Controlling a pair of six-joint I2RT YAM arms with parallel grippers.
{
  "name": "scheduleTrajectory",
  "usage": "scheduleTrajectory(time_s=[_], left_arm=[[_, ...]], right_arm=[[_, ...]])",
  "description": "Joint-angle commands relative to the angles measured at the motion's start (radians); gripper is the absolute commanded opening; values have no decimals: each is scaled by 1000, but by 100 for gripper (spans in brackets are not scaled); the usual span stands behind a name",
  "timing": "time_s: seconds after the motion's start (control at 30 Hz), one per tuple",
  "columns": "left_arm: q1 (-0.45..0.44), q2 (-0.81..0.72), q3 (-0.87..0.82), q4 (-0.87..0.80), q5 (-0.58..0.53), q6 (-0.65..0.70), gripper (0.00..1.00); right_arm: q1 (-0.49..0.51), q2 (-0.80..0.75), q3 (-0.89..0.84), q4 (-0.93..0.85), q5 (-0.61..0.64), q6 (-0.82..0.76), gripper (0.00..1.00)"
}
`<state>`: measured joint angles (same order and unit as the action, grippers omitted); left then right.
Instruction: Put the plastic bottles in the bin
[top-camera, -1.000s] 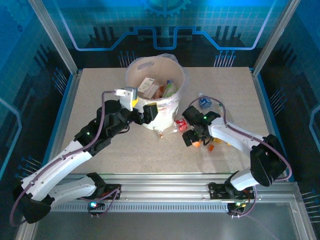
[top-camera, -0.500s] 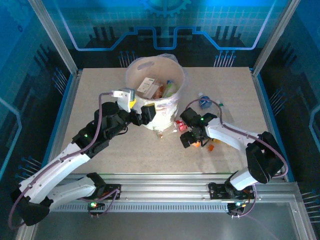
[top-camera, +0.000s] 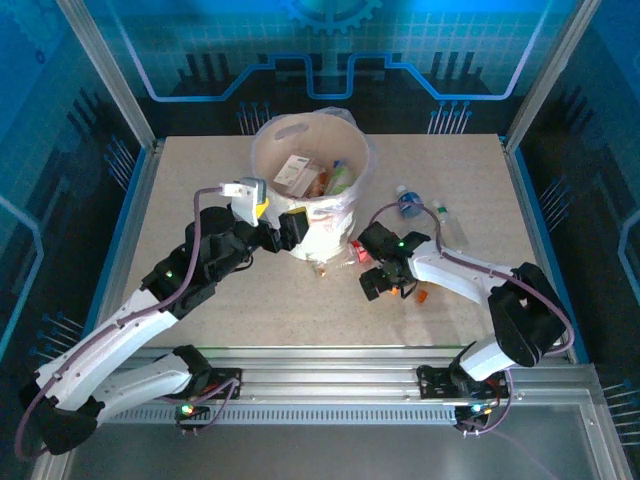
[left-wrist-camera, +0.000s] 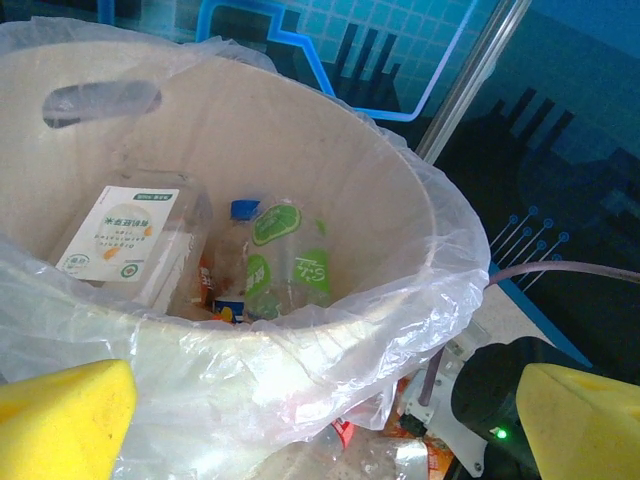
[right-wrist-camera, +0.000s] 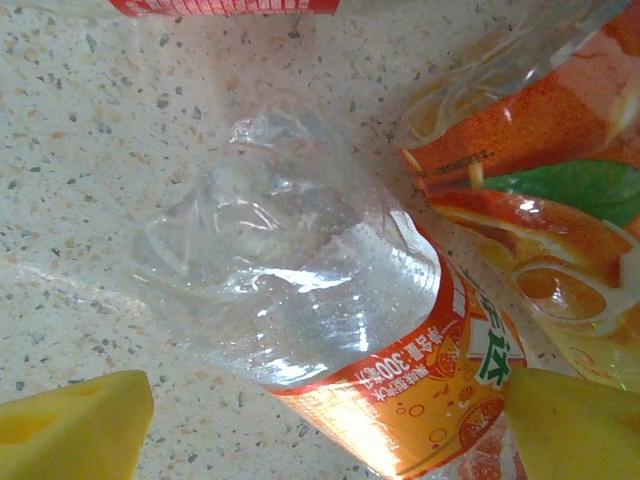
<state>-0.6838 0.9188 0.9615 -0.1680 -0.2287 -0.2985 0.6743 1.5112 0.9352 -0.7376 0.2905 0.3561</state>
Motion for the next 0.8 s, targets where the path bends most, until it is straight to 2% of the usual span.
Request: scheduleTrajectory(time_s=[0.0,0.43,0.77], left_arm=[[-5,-18,-10,12,-24,25,99],[-5,-5,-8,29,-27,32,99],[-6,25,13,26,-16,31,99]], right_arm=[[31,4,-27,-26,-34,46,92],[66,-4,-2,-66,-32,72,83],[66,63,2,-42,36,65,91]])
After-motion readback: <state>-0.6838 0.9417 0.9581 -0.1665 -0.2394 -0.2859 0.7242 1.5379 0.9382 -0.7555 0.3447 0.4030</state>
